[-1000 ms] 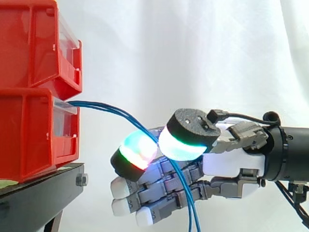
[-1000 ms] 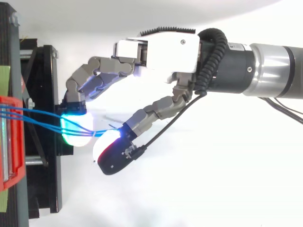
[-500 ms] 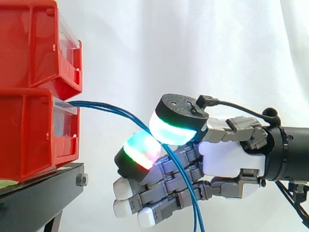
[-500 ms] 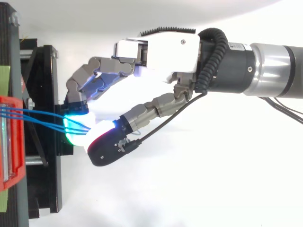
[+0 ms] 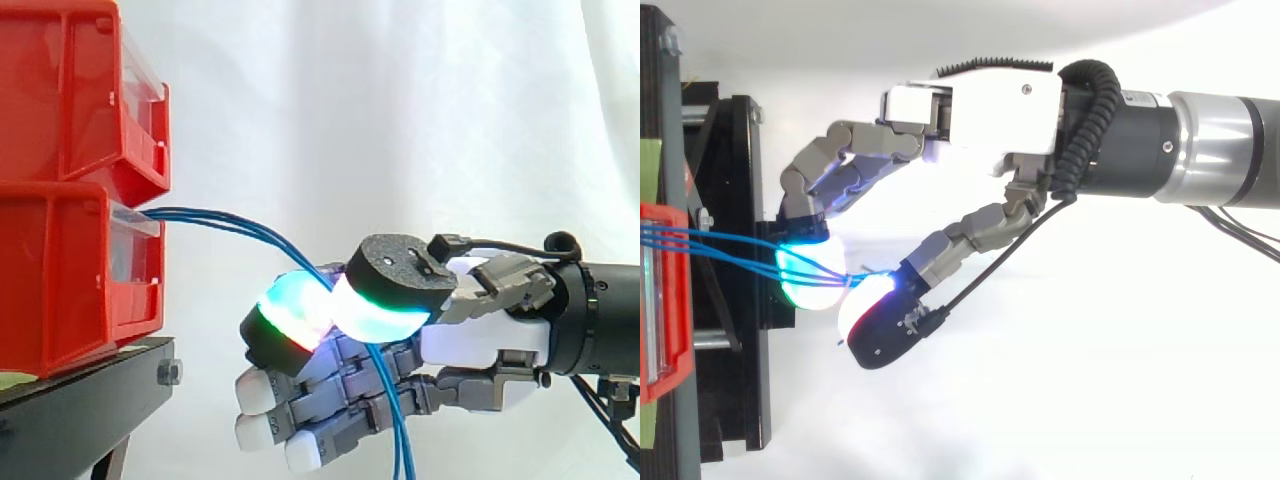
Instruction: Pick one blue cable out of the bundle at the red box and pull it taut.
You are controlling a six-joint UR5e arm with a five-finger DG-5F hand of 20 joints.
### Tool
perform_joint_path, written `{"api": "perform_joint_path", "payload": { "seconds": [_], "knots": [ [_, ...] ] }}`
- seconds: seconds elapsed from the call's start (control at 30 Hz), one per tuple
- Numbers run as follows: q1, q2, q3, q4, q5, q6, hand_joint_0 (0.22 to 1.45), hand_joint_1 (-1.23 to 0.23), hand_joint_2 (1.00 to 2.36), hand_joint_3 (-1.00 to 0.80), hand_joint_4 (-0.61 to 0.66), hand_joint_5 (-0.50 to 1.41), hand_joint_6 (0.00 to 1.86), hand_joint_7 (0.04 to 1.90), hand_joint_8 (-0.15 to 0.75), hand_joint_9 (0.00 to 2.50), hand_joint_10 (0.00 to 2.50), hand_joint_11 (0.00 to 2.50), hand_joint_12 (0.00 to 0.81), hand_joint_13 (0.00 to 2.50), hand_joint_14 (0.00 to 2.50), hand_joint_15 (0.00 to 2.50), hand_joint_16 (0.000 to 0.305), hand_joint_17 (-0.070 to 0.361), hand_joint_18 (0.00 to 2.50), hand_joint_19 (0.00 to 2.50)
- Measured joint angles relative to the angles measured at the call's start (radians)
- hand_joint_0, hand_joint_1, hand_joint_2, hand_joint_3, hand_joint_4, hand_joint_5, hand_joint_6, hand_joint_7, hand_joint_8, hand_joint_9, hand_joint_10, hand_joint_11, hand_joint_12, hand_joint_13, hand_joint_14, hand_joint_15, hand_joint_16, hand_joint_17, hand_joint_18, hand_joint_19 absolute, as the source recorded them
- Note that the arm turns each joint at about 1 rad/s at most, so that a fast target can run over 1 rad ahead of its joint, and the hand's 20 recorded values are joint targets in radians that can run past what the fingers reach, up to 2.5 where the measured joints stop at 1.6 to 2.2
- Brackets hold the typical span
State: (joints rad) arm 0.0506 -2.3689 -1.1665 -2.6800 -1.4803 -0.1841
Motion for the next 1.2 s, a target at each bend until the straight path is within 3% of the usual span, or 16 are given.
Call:
{"api": "perform_joint_path", "payload": {
  "seconds": [0.1,0.2,0.37,0.8,0.87,0.93,1.2],
  "knots": [
    [0.000,0.000,0.000,0.000,0.000,0.000,0.52,-0.89,1.00,-0.50,0.09,-0.16,0.92,0.93,0.285,0.63,0.01,0.42,0.379,0.54,0.01,0.24,0.056,0.125,0.59,0.26],
    [0.000,0.000,0.000,0.000,0.000,0.000,0.48,-0.71,1.00,-0.50,0.09,-0.15,0.91,0.94,0.304,0.68,0.01,0.41,0.395,0.57,0.01,0.25,0.059,0.132,0.61,0.29],
    [0.001,0.000,0.000,0.000,0.000,0.000,0.56,-0.54,1.00,-0.50,0.07,-0.15,0.90,1.02,0.282,0.71,0.01,0.40,0.361,0.56,0.01,0.28,0.053,0.120,0.55,0.35],
    [0.003,0.000,0.000,0.000,0.000,0.000,0.62,-0.78,1.01,-0.17,0.11,-0.15,0.93,1.01,0.320,0.70,0.01,0.41,0.379,0.59,0.01,0.27,0.057,0.128,0.60,0.31],
    [0.002,-0.001,0.000,0.000,0.000,0.000,0.67,-0.85,1.02,-0.19,0.06,-0.16,0.93,1.16,0.308,0.68,0.01,0.42,0.365,0.58,0.01,0.26,0.053,0.120,0.60,0.30],
    [0.002,0.000,0.000,0.000,0.000,0.000,0.71,-0.87,1.01,-0.24,0.01,-0.17,0.94,1.12,0.305,0.67,0.01,0.42,0.367,0.58,0.01,0.26,0.053,0.120,0.60,0.28],
    [0.003,-0.001,0.000,0.000,0.000,0.000,0.81,-0.89,1.00,-0.50,-0.05,-0.18,0.94,1.23,0.266,0.64,0.01,0.40,0.364,0.56,0.01,0.22,0.053,0.120,0.61,0.24]
  ]
}}
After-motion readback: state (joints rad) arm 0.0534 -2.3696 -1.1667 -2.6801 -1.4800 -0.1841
